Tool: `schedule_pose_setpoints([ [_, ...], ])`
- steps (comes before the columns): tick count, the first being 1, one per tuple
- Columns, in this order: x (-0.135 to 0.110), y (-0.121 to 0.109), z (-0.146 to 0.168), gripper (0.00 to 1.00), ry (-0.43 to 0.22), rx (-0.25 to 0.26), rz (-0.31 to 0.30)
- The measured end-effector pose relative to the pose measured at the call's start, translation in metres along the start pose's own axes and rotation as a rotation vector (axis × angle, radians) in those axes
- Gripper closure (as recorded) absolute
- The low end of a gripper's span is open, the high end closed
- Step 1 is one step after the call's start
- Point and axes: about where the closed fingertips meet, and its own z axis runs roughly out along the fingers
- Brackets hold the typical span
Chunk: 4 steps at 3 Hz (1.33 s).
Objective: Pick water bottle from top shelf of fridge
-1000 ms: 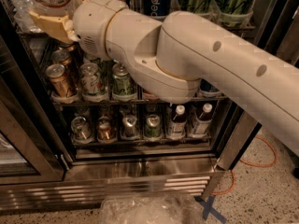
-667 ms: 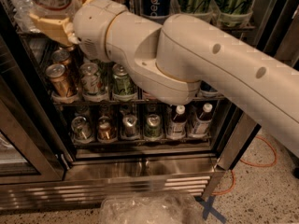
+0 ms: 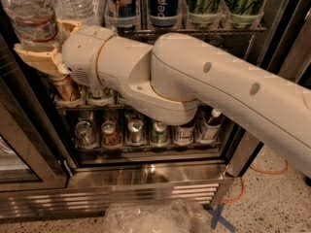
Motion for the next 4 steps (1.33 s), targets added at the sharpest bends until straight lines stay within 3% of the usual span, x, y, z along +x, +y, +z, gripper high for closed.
schedule_pose_setpoints([
  [2, 0.008, 0.008, -0.004, 1.00, 0.009, 0.004, 0.019],
  [3, 0.027, 0.013, -0.012, 1.00, 0.018, 0.020, 0.050],
  [4, 0.063, 0.013, -0.026, 1.00, 0.043, 0.066, 0.098],
])
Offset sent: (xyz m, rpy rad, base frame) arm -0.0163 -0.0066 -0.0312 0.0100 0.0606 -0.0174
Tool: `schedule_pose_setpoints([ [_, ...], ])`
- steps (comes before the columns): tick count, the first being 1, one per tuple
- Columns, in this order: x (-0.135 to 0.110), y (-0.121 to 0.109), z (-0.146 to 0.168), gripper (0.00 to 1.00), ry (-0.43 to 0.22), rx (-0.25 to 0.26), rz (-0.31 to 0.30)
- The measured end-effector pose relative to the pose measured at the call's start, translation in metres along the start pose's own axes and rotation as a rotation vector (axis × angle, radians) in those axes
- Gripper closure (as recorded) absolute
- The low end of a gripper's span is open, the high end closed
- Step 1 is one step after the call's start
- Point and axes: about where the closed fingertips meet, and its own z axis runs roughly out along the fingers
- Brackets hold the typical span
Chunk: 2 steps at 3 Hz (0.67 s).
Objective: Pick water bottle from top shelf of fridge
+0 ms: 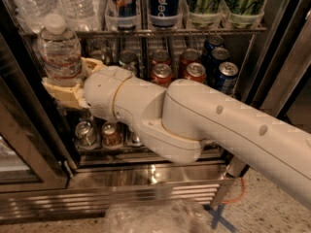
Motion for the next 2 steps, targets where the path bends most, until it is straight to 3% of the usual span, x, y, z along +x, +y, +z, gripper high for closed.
schedule_pose_setpoints([
  [2, 0.0087, 0.0014, -0.0005, 1.00, 0.000, 0.001, 0.000],
])
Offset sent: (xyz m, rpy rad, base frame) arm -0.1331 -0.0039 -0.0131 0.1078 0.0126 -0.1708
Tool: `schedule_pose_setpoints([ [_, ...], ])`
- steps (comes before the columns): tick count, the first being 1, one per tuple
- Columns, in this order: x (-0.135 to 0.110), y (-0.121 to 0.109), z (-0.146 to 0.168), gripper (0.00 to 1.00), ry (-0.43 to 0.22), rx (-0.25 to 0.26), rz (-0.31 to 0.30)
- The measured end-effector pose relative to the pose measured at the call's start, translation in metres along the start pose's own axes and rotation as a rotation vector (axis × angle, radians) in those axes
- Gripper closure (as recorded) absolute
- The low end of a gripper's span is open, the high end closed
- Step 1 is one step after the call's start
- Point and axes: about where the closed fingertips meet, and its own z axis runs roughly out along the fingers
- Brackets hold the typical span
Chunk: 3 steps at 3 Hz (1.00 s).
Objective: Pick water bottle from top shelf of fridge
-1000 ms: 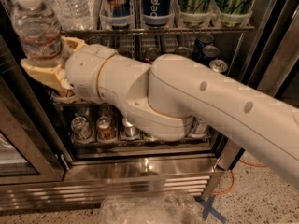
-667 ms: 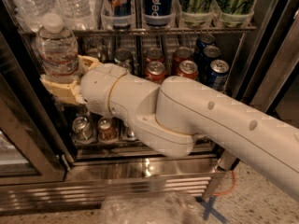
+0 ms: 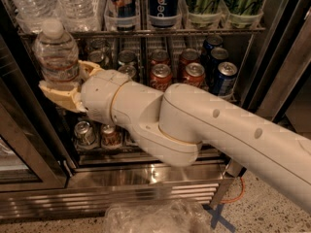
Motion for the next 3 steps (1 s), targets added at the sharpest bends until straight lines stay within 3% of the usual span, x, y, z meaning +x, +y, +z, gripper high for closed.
schedule_pose_setpoints([
  [1, 0.0502, 0.0017, -0.0193, 1.00, 0.044, 0.052, 0.055],
  [3, 0.0511, 0.0059, -0.0222, 1.00, 0.060, 0.055, 0.051],
])
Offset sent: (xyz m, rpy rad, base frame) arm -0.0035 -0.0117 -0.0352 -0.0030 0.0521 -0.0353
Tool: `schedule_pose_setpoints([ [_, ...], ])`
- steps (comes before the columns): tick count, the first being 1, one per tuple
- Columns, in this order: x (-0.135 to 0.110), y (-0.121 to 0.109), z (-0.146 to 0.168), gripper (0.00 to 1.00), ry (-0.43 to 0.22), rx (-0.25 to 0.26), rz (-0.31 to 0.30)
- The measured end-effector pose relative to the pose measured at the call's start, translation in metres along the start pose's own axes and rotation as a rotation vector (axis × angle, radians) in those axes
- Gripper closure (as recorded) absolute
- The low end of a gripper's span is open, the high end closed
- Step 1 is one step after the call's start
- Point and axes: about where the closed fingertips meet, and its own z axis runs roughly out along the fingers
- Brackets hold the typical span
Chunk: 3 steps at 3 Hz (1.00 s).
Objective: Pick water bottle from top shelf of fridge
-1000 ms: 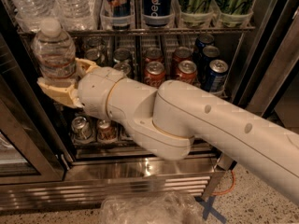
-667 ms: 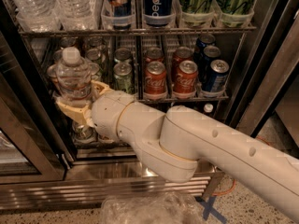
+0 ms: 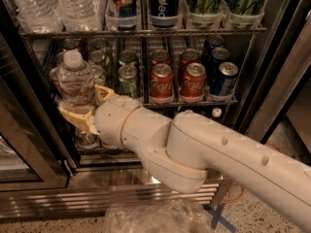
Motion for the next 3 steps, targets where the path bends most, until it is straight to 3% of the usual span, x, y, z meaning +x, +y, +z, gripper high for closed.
schedule_pose_setpoints([
  [3, 0.0119, 0.0119, -0.0087, 1.00, 0.015, -0.006, 0.008],
])
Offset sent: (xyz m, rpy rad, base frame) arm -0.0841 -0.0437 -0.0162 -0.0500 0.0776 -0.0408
